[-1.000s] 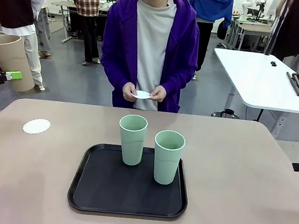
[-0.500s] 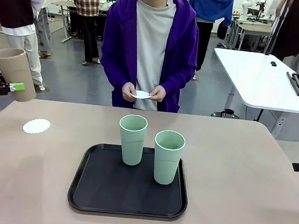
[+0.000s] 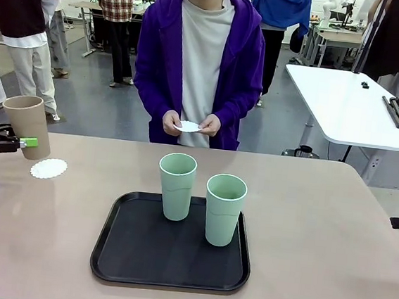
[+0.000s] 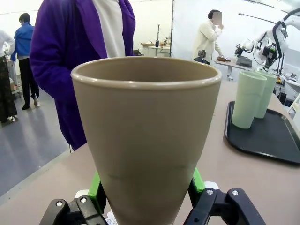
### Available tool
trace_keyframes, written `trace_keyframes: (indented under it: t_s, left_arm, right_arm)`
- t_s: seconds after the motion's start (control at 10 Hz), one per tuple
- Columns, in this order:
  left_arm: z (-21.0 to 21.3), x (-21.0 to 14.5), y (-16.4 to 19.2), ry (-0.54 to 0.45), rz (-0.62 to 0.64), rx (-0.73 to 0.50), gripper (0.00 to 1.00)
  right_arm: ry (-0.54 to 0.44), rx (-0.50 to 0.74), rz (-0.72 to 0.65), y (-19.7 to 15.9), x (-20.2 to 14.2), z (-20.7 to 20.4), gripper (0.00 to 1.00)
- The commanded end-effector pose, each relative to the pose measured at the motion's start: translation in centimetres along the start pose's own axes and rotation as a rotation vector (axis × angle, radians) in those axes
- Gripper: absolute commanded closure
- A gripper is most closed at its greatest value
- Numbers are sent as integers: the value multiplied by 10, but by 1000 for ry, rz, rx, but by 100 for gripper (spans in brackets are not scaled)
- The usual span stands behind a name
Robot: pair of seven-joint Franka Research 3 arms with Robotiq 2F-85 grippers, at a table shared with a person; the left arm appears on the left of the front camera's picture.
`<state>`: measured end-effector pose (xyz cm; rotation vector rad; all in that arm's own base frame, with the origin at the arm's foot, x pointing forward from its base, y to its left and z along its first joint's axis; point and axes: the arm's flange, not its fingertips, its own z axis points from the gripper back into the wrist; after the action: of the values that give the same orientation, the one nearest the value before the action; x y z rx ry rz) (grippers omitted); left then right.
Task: Place coasters on the table and set cups on them.
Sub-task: Pick up one Reusable plastic cup and place it on a coaster set by the human.
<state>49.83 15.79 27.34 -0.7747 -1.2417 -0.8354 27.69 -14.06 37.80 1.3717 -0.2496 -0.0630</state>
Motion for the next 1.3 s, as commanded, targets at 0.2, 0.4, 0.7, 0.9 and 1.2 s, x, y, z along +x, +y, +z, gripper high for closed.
trace_keyframes:
  t_s: [0.2,0.4,0.7,0.9,1.2]
  left_arm:
    - [-19,-7,11,16,-47,-45,16]
    - [-23,-12,15,24,-48,-42,16]
    - [-26,-21,19,16,-34,-67,16]
    - [-25,-28,21,1,-29,-94,16]
    - [-24,-41,22,2,-36,-120,16]
  right_arm:
    - [-3,12,-1,1,0,1,0]
    - [-3,12,-1,1,0,1,0]
    - [-3,12,-1,1,0,1,0]
    - [-3,12,-1,1,0,1,0]
    - [-3,12,-1,1,0,1,0]
